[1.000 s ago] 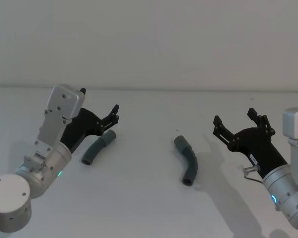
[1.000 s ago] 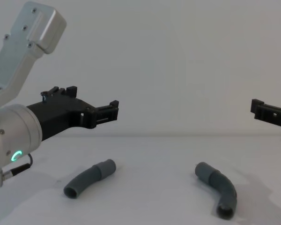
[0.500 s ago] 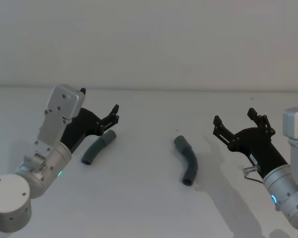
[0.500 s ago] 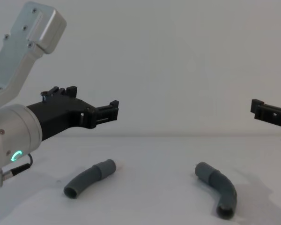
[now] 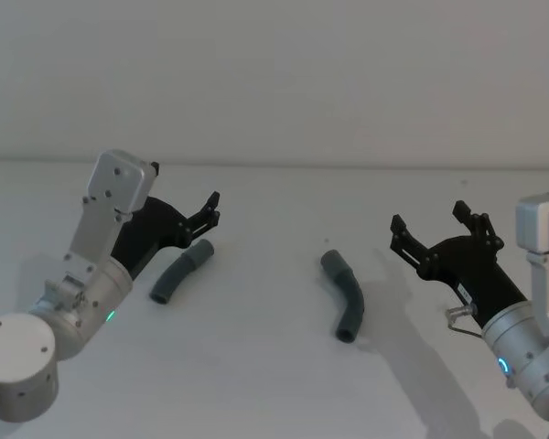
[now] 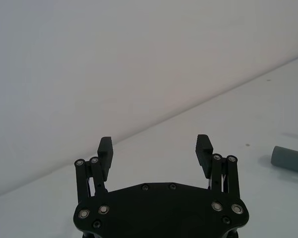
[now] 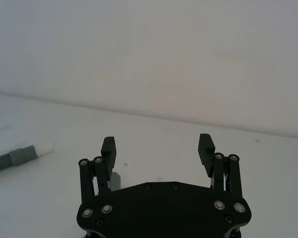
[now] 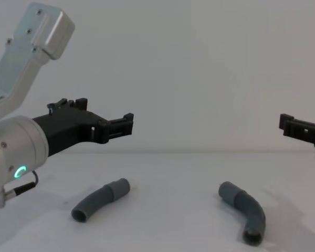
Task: Use both hands to pick up one end of the pipe from the table, align the ends, and insert them.
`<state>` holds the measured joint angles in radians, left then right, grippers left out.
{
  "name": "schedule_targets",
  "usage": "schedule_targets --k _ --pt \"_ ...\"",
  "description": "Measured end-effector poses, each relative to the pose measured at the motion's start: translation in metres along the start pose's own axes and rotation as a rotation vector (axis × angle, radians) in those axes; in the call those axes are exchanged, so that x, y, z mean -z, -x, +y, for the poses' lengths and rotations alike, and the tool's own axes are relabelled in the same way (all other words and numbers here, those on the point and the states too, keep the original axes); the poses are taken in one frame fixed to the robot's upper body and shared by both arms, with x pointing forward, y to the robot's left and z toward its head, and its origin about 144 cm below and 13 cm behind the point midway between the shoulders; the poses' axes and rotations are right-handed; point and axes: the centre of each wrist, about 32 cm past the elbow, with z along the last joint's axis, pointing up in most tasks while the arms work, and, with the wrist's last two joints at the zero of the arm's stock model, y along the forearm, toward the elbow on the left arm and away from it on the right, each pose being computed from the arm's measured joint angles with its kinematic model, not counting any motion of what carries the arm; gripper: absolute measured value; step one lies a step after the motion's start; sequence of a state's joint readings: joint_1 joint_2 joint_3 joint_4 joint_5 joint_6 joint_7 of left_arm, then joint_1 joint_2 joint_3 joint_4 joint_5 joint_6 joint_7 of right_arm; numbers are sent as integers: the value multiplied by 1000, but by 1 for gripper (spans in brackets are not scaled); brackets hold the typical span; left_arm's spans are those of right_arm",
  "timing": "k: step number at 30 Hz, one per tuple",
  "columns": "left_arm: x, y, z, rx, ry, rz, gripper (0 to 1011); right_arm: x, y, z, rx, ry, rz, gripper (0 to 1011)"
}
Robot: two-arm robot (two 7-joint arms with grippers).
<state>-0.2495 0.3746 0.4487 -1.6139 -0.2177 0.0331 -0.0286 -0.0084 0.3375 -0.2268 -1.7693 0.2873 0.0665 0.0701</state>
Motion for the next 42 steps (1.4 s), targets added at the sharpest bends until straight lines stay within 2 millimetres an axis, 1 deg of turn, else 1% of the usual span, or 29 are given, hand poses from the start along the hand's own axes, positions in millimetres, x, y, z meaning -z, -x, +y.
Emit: schedule_targets --k 9,22,26,28,33,42 --pt "-4 -6 -9 29 -55 56 1001 -8 2 5 -13 50 -13 1000" --pt "-15 -13 -18 86 -202 128 1001 -17 8 11 -30 118 -28 1000" --pt "-18 -15 -18 101 -243 130 1001 -18 10 13 -38 135 -25 1000" --pt "-22 -17 -17 116 -295 124 1001 -19 11 14 -46 151 -22 1000" --pt "-25 -18 -16 119 -334 115 1001 -19 13 15 -59 172 -15 1000" --pt "-30 -27 -5 96 -403 87 1001 -18 17 15 -85 212 -6 1000"
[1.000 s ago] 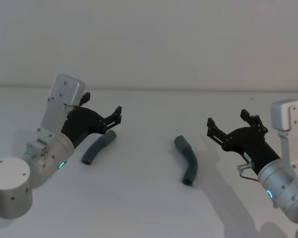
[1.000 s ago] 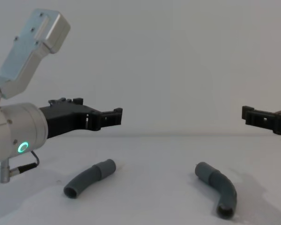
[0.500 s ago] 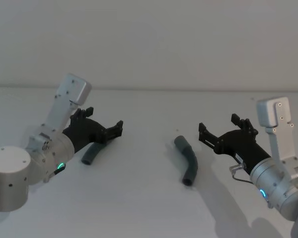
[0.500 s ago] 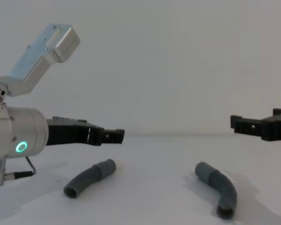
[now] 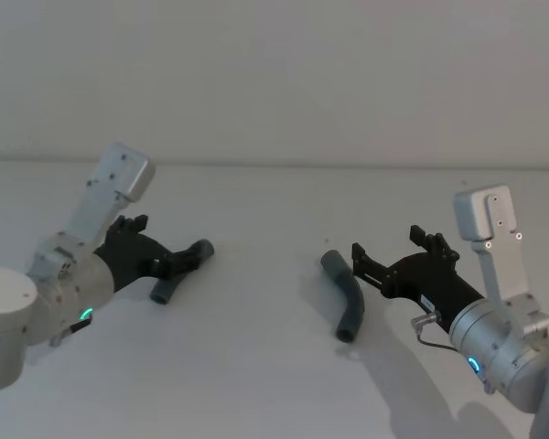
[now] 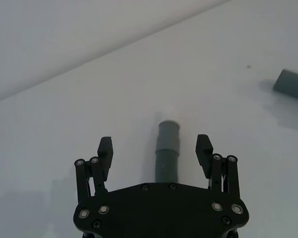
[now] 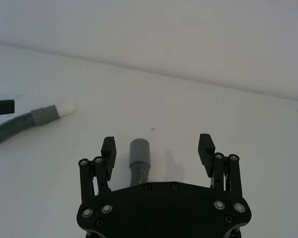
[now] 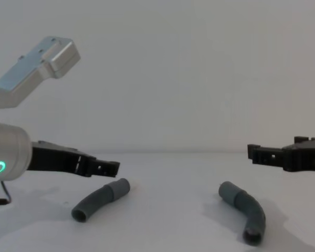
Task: Use both hands to pick up one end of the pipe from the table, align the ends, and insert them.
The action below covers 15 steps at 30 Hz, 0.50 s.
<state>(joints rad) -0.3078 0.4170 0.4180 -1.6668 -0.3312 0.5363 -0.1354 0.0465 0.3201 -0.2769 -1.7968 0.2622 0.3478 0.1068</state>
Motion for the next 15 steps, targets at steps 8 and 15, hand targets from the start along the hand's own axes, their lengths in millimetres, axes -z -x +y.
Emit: schedule_targets --k 8,15 --pt "1 -7 6 -19 -28 -2 1001 1 2 1 -20 26 4 1000" --pt "3 -14 3 -7 -41 -3 1001 2 4 3 -31 48 4 1000"
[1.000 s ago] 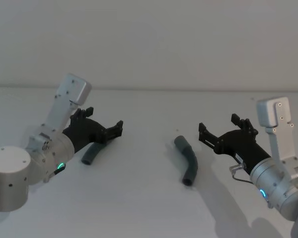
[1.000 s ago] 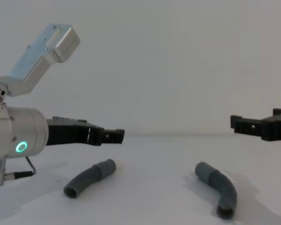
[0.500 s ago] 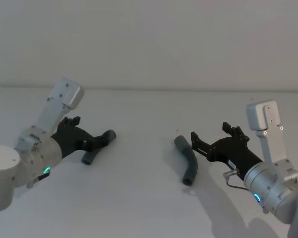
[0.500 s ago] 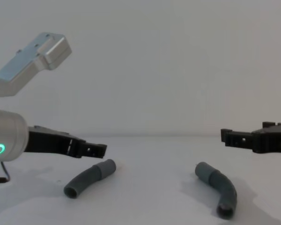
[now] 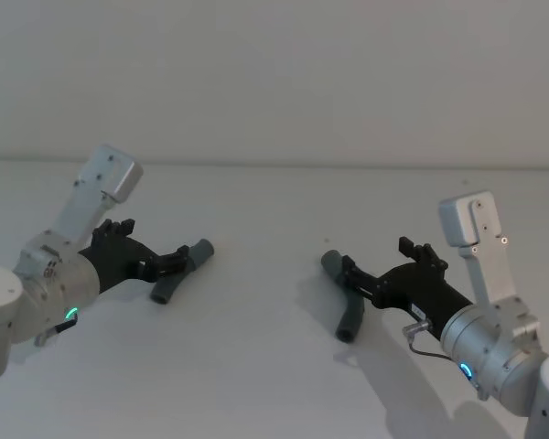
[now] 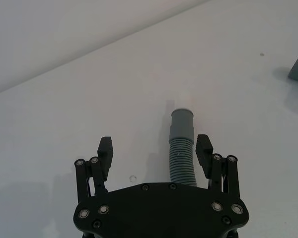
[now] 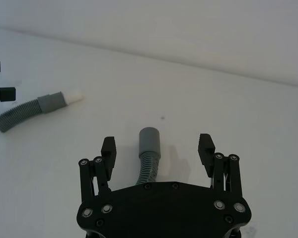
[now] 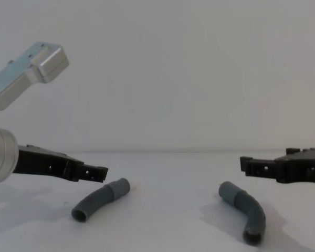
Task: Use both hands to pick up one end of the pipe from the table, align the ends, and insert them.
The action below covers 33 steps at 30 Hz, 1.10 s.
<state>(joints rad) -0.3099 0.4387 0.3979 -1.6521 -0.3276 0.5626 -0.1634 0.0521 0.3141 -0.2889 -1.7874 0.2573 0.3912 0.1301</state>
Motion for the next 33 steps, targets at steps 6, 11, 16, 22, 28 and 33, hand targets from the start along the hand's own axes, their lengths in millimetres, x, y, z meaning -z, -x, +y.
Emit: schedule_targets --k 6,11,16,22,28,33 --pt "1 -5 -5 27 -3 -10 1001 1 1 2 -7 18 1 1000" --pt "0 -10 -11 63 -5 -25 1001 1 1 5 -13 32 -1 1000" --pt "0 -14 -17 102 -15 -37 1001 0 1 7 -19 40 -5 1000" --pt "0 -16 -24 146 -28 -48 1001 0 2 11 -25 49 -17 1000" --pt "-1 -17 -27 175 -36 -50 1001 0 3 17 -32 62 -25 1000" --pt "0 -17 -28 185 -42 -49 1001 1 4 21 -40 77 -31 1000"
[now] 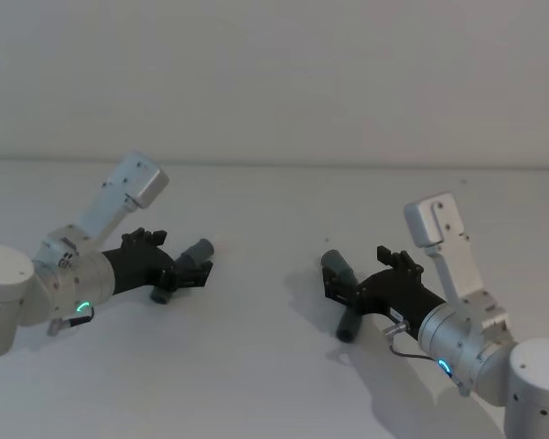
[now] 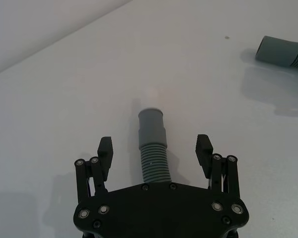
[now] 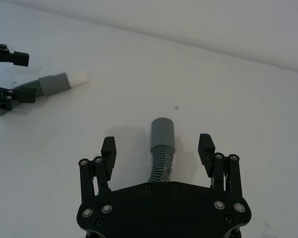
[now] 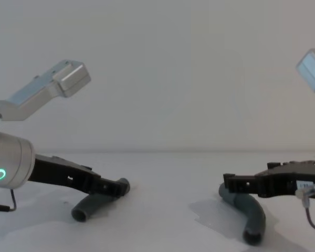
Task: Use both hands to pick up one end of the pipe from the table, align the ends, and insert them.
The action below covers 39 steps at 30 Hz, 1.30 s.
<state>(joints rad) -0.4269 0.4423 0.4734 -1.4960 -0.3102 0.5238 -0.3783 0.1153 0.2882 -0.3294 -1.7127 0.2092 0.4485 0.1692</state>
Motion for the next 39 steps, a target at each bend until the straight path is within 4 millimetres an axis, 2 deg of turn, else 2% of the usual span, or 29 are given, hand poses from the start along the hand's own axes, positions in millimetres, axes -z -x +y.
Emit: schedule_targets --k 39 --pt "4 6 -2 -17 -11 43 1001 5 -3 23 -39 101 0 1000"
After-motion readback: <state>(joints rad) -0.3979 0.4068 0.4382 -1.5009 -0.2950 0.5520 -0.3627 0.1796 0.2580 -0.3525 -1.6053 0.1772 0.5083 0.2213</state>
